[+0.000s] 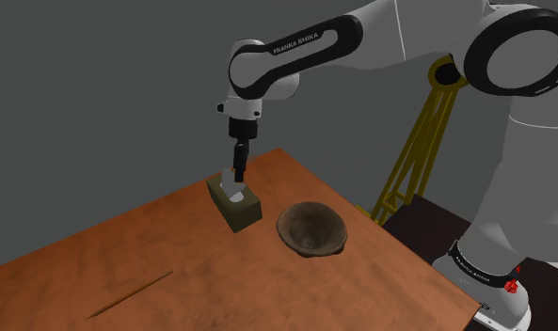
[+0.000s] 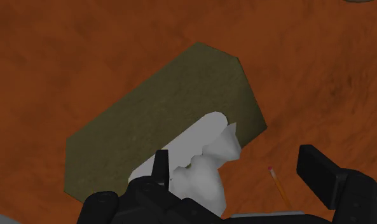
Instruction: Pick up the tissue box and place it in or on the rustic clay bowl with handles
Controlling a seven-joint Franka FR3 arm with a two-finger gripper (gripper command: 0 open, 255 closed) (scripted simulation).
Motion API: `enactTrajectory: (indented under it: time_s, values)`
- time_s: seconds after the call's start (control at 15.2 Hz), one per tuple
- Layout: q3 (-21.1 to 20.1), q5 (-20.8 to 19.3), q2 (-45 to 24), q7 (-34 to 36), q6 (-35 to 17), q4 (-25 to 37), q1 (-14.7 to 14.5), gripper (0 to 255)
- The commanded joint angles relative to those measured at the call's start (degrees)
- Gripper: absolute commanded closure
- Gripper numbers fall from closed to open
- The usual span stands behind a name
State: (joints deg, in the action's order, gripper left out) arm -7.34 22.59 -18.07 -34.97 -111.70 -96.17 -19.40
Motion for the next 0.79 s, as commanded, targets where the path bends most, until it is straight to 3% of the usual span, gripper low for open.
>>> enactTrajectory:
  time_s: [0.0, 0.73]
  values:
    - [-0.2, 0.2, -0.6, -0.3, -1.2, -0.5, -0.3, 0]
    - [-0.5, 0.4, -1.4, -0.5, -3.6, -2.0, -0.8, 0]
